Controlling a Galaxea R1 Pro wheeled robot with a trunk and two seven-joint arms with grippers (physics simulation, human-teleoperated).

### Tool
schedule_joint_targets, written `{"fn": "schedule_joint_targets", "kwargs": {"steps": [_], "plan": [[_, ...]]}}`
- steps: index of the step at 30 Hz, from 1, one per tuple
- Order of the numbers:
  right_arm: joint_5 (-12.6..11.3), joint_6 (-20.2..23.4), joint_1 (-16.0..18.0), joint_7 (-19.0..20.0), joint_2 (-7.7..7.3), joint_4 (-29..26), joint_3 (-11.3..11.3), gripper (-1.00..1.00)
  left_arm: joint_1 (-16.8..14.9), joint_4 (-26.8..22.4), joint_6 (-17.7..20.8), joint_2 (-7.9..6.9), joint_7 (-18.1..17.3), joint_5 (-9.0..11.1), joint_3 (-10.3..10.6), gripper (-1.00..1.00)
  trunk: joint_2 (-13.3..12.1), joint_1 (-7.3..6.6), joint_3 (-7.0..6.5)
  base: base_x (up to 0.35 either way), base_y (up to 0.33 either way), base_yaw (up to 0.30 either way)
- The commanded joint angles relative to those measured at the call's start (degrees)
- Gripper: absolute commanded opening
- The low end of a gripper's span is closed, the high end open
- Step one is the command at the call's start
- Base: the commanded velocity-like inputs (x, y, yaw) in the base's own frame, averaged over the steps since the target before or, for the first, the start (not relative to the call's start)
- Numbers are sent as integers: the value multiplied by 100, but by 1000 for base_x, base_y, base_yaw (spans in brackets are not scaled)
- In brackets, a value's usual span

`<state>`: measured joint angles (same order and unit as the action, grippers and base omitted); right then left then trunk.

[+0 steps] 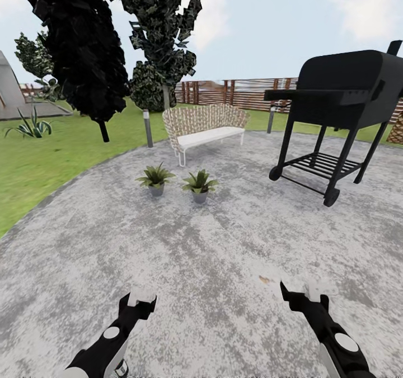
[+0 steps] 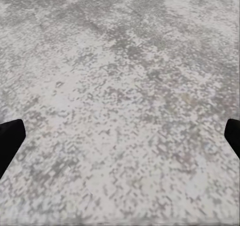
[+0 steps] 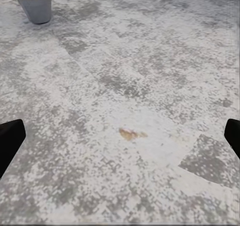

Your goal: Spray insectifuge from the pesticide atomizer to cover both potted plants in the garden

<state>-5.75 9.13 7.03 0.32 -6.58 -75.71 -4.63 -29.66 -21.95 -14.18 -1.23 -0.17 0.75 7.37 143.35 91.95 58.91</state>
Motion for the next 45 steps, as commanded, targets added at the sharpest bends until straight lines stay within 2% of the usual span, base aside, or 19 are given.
{"fn": "schedule_joint_targets", "kwargs": {"steps": [1, 16, 18, 22, 25, 30, 45], "plan": [[-59, 8, 1, 3, -1, 3, 1, 100, -2, 21, -27, -2, -1, 10, 19, 100, 4, 1, 28, 0, 0, 0], [-58, -25, 4, 3, -1, 12, 6, 100, -4, 51, -31, -3, 22, 23, -4, 100, 24, 40, 360, 0, 0, 0], [-58, -25, 4, 3, -1, 12, 6, 100, -4, 51, -25, -6, 31, 58, -72, 100, 27, 45, 405, 0, 0, 0], [-58, -25, 5, 3, -1, 13, 6, 100, -4, 51, -29, -8, 31, 132, -354, 100, 32, 55, 493, 0, 0, 0], [-58, -25, 4, 3, -1, 13, 6, 100, -4, 51, -32, -8, 28, 141, -448, 100, 36, 63, 560, 0, 0, 0], [-58, -25, 4, 3, -1, 13, 6, 100, -4, 51, -32, -24, 33, 146, -489, 100, 43, 76, 671, 0, 0, 0], [-58, -25, 5, 3, -1, 21, 6, 100, -12, 45, -58, -405, 27, 153, -526, 100, 63, 114, 1003, 0, 0, 0]]}}
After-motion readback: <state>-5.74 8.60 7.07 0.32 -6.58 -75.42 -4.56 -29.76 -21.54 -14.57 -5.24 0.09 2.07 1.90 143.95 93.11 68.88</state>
